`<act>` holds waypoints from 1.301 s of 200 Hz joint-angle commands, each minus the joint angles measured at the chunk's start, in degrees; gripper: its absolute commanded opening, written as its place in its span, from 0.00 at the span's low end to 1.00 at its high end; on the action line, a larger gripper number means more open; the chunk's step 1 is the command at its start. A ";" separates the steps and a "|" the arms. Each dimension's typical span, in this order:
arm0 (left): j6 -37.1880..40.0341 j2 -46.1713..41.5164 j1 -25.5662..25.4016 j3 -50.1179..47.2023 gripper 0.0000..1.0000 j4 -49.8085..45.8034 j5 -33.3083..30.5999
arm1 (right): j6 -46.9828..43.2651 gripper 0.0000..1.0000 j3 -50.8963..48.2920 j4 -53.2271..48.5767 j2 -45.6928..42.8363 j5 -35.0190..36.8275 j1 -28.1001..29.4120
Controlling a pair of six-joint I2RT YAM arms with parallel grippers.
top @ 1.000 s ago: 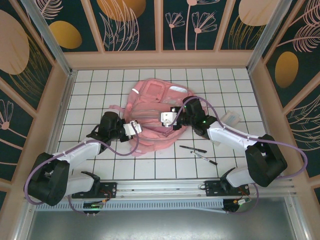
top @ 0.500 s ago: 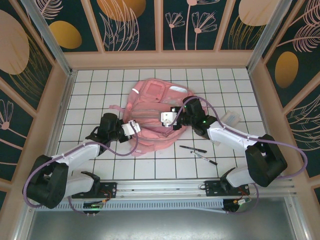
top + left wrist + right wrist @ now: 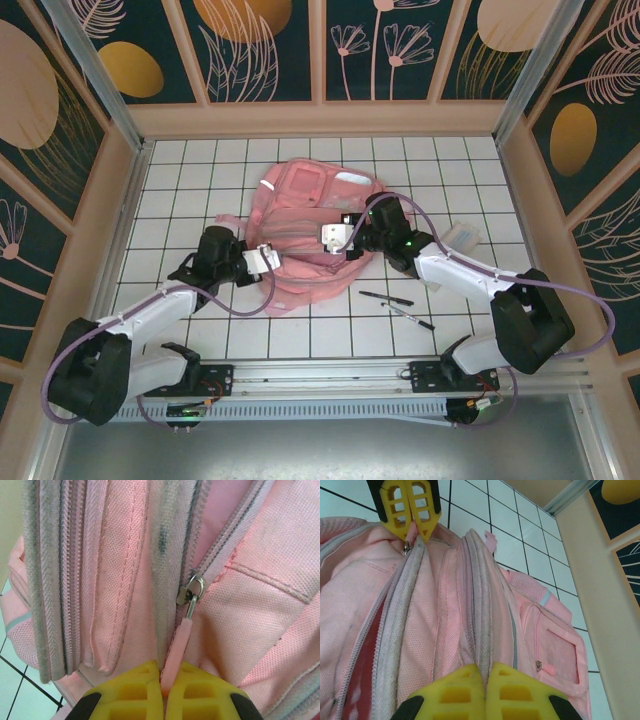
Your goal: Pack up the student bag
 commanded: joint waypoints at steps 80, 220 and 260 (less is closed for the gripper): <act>0.40 0.15 10.83 -0.13 0.00 -4.25 -0.82 | -1.01 0.00 -2.07 5.90 -1.15 -0.20 -5.31; -7.31 -2.01 11.02 -0.05 0.00 -12.95 -2.19 | -0.92 0.00 -1.55 6.02 1.63 1.55 -5.35; -13.13 9.80 16.67 7.32 0.00 -11.80 -4.27 | -2.22 0.00 -1.48 3.71 1.39 -0.24 -5.32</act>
